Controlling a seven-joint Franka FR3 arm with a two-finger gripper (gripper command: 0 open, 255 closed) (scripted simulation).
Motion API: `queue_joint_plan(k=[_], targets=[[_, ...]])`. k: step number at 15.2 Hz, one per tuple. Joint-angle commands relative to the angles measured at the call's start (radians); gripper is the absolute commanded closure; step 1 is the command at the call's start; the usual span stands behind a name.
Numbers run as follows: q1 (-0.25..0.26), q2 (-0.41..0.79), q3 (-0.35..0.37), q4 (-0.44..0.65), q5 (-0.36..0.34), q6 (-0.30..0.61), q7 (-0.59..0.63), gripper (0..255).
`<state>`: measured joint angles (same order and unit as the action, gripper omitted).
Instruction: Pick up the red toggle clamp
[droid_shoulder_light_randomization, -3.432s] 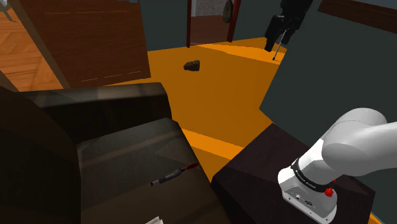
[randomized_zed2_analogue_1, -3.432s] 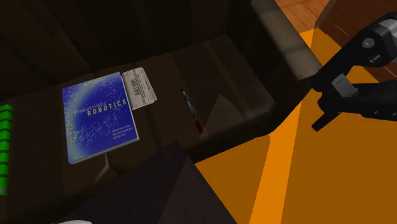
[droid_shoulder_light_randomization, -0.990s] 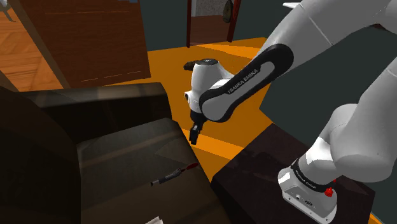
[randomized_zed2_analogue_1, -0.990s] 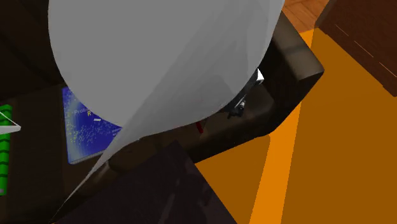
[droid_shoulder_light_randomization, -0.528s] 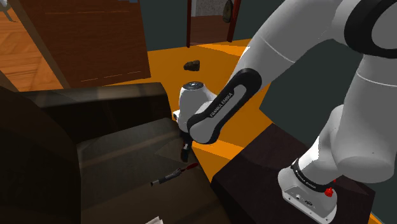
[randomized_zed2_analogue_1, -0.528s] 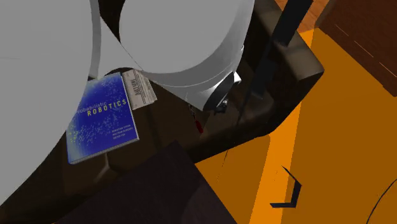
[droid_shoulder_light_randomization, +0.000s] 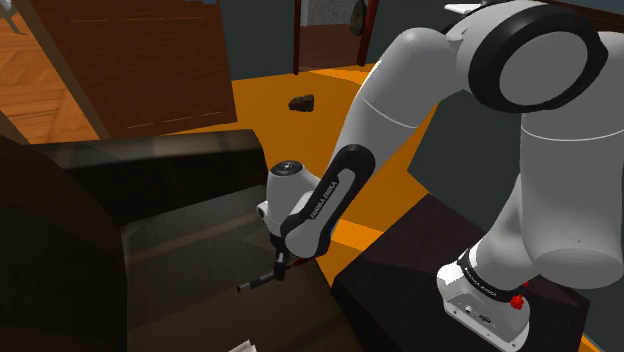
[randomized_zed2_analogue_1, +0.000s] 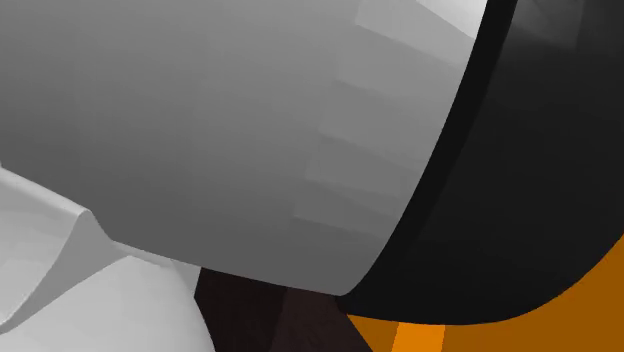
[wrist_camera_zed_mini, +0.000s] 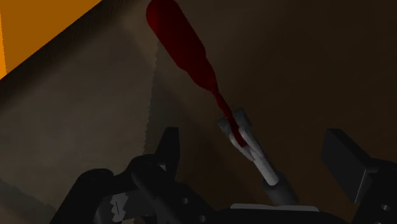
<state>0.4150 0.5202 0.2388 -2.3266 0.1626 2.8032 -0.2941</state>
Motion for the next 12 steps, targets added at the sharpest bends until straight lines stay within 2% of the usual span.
queue_joint_plan(k=[1, 6, 7, 12], targets=[[0.002, 0.032, -0.004, 0.009, -0.003, 0.022, -0.004, 0], [0.008, 0.085, -0.011, 0.029, -0.008, 0.056, -0.008, 0], [0.008, 0.084, -0.011, 0.027, -0.008, 0.056, -0.008, 255], [0.008, 0.084, -0.011, 0.027, -0.008, 0.056, -0.008, 255]])
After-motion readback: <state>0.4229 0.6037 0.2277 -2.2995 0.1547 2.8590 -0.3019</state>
